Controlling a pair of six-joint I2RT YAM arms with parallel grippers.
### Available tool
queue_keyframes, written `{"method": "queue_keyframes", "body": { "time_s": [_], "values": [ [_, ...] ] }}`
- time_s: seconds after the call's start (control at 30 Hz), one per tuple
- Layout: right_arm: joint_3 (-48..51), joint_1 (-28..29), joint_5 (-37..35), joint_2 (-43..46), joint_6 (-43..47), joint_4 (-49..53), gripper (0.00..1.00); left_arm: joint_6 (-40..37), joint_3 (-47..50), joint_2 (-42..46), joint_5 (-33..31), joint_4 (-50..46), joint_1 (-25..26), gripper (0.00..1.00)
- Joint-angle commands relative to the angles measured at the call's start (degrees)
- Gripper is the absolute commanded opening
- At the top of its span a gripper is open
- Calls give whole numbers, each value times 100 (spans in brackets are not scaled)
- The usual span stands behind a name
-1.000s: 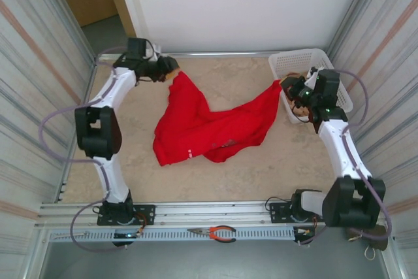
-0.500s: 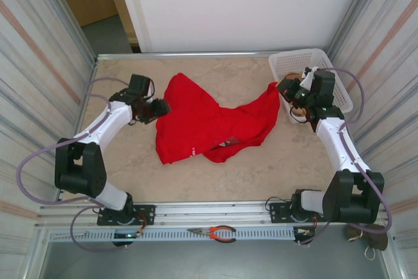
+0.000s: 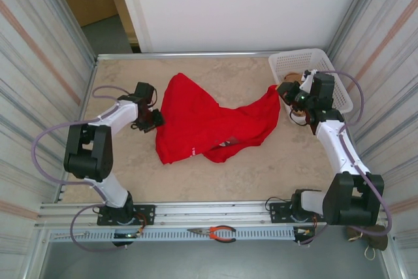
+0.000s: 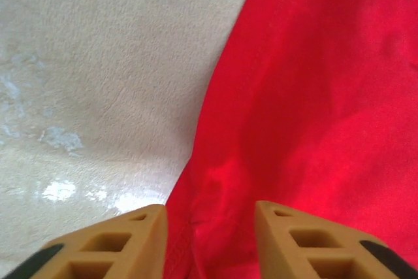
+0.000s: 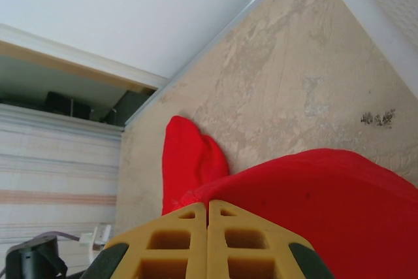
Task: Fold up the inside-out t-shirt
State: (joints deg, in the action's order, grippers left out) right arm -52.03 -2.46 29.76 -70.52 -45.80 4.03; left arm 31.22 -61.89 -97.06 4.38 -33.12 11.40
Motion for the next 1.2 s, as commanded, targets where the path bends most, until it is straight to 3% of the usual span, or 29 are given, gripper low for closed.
{"method": "queue_keyframes", "body": {
  "time_s": [0.0, 0.03, 0.17, 0.27, 0.5, 0.67, 0.97, 1.17],
  "values": [
    [-87, 28, 1, 211, 109, 1, 0, -172, -36, -202, 121, 100, -65, 15],
    [-91, 4, 4, 239, 90, 10, 0, -231, -43, -222, 210, 108, -76, 0],
    [-226, -202, 181, 289, -52, 10, 0, -386, -150, 68, 462, 149, -255, 0],
    [-583, -519, 464, 249, -234, 10, 0, -261, -555, 865, 739, 158, -549, 0],
    [-1731, -1443, 1063, 315, -1044, -216, 0, 386, -2758, 2141, 1310, 284, -992, 0],
    [-2165, -1854, 1266, 447, -1654, -480, 0, 517, -3807, 2254, 1483, 209, -1132, 0],
    [-2607, -2584, 1491, 767, -2804, -1199, 0, 957, -3935, 2865, 1649, 786, -1650, 0],
    [-3651, -2589, 1306, 469, -3379, -1577, 0, 868, -4821, 2485, 1568, 402, -1658, 0]
  ]
}}
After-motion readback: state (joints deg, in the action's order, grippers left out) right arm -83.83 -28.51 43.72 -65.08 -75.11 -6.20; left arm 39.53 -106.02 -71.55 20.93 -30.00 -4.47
